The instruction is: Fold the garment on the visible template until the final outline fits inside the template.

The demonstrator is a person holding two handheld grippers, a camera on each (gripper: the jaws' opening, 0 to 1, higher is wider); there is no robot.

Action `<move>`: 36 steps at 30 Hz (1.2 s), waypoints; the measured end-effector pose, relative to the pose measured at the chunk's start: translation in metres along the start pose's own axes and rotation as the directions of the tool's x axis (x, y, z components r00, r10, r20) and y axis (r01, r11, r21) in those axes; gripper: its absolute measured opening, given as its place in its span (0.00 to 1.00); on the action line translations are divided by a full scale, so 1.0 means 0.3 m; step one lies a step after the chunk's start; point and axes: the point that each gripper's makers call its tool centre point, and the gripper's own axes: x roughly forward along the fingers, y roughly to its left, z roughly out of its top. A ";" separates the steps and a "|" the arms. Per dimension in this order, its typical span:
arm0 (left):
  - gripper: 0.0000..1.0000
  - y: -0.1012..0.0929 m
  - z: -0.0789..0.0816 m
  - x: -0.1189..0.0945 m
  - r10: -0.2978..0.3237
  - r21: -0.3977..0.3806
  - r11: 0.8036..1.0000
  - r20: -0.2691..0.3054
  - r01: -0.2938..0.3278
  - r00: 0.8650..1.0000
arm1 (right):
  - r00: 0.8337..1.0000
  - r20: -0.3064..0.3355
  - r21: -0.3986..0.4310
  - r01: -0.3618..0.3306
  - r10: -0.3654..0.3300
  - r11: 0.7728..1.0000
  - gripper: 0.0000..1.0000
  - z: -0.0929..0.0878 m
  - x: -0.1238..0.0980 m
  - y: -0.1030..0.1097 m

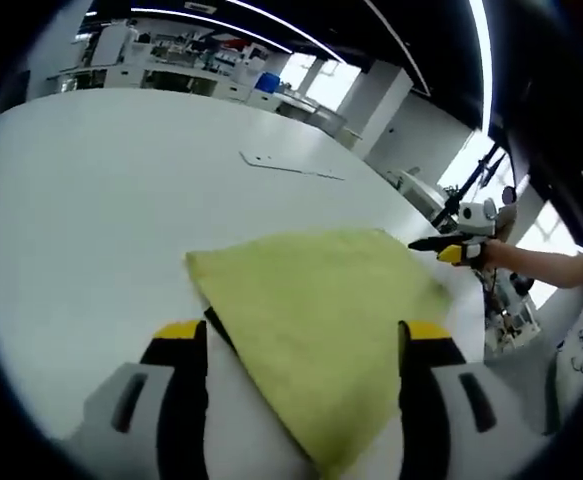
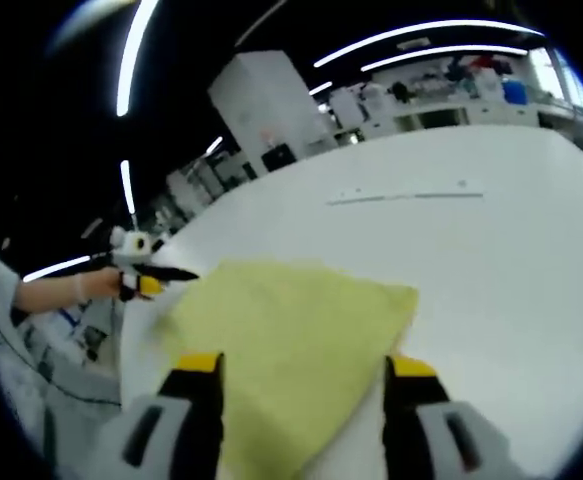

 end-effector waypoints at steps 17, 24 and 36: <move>0.66 -0.045 -0.174 -0.110 0.038 0.101 0.994 -0.068 -0.031 0.997 | 1.000 -0.021 0.023 0.018 -0.018 1.000 0.52 -0.154 -0.123 0.062; 0.60 -0.074 -0.256 -0.144 0.073 0.175 0.983 -0.113 -0.052 0.991 | 0.999 -0.036 0.036 0.011 -0.010 0.999 0.45 -0.215 -0.155 0.081; 0.32 -0.062 -0.311 -0.164 0.081 0.143 0.988 -0.115 -0.064 0.990 | 0.997 -0.083 0.055 -0.005 0.010 0.998 0.22 -0.281 -0.165 0.096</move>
